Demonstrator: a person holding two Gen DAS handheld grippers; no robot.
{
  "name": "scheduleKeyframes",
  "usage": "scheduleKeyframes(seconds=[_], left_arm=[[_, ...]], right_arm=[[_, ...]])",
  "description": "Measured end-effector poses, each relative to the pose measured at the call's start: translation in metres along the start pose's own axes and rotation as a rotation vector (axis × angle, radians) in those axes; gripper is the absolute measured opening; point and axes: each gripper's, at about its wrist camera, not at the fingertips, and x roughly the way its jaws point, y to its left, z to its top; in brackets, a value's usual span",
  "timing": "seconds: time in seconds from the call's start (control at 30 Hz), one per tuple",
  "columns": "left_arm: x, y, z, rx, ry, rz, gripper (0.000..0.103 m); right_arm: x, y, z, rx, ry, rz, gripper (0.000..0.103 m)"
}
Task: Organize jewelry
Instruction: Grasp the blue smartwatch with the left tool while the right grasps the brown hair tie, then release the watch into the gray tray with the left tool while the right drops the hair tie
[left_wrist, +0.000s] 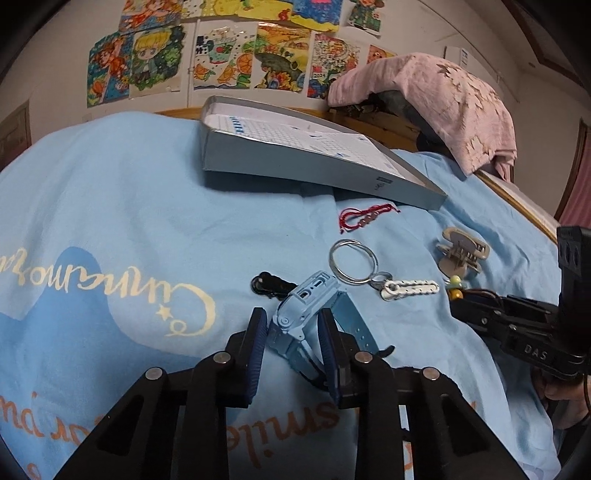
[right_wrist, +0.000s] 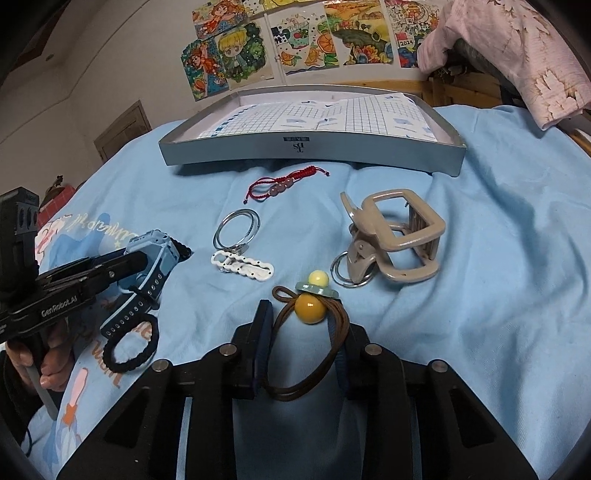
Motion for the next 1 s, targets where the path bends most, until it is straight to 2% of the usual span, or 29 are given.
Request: scheduleKeyframes(seconds=[0.03,0.27,0.63,0.83,1.0], left_arm=[[-0.001,-0.002,0.0,0.006,0.002,-0.001,0.025],[-0.015,-0.018,-0.003,0.017,0.003,0.003,0.024],[-0.05,-0.043,0.004,0.018,-0.069,0.107,0.024],[-0.048,-0.044,0.042,-0.08,-0.124,0.122,0.024],[-0.031,-0.052,0.086,-0.082,-0.18,0.149,0.024]], right_arm=[[0.001,0.001,0.0,-0.005,-0.003,-0.002,0.018],[-0.004,0.001,-0.002,-0.014,-0.03,0.018,0.017],[-0.034,0.012,0.002,-0.067,-0.139,0.063,0.016],[-0.05,0.004,0.025,-0.06,-0.21,0.069,0.016],[-0.055,-0.021,0.079,-0.044,-0.328,0.024,0.016]])
